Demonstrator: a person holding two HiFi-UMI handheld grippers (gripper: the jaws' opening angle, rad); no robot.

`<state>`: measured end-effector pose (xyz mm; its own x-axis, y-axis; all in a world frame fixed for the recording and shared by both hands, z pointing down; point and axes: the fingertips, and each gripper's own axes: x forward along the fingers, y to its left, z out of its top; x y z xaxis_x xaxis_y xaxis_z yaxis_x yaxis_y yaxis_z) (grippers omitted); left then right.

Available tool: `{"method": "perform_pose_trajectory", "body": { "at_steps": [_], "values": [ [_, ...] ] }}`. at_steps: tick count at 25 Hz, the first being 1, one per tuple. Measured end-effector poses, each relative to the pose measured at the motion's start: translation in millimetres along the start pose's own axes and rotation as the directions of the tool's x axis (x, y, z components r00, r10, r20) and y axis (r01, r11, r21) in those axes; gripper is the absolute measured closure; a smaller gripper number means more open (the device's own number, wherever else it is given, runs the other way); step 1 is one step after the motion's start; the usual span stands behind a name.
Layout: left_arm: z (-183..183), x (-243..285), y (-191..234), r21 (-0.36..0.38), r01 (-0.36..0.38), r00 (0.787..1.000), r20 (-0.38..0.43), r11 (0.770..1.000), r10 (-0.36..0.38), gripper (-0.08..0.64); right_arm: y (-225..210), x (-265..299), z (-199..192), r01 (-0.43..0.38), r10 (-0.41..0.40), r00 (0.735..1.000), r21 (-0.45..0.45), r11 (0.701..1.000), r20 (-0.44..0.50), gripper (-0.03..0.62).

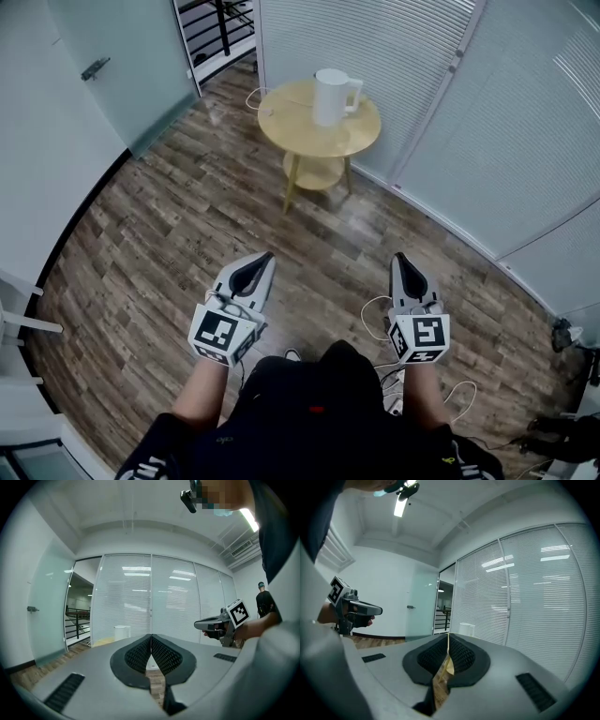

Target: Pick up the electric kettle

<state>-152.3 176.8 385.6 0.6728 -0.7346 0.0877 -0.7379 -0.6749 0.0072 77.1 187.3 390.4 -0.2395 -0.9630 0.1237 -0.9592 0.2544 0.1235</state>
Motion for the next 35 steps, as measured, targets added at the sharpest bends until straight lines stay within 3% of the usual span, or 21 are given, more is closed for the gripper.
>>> {"method": "perform_pose_trajectory", "body": {
  "at_steps": [7, 17, 26, 35],
  "values": [
    [-1.8, 62.8, 38.4, -0.022, -0.036, 0.999, -0.032, 0.999, 0.035, 0.537, -29.8, 73.4, 5.5, -0.061, 0.061, 0.998, 0.001, 0.998, 0.014, 0.565],
    [24.2, 184.1, 70.7, -0.007, -0.118, 0.993, -0.004, 0.993, 0.118, 0.537, -104.8, 186.7, 17.5, -0.202, 0.202, 0.977, -0.004, 0.979, 0.062, 0.565],
    [29.8, 282.5, 72.1, 0.014, -0.153, 0.988, -0.017, 0.988, 0.154, 0.537, -186.3, 250.9, 4.4, -0.222, 0.219, 0.972, 0.026, 0.975, 0.079, 0.565],
    [22.2, 331.0, 82.6, 0.024, -0.131, 0.99, -0.043, 0.991, 0.132, 0.537, -221.1, 285.3, -13.2, -0.181, 0.177, 0.982, 0.056, 0.982, 0.073, 0.565]
  ]
}}
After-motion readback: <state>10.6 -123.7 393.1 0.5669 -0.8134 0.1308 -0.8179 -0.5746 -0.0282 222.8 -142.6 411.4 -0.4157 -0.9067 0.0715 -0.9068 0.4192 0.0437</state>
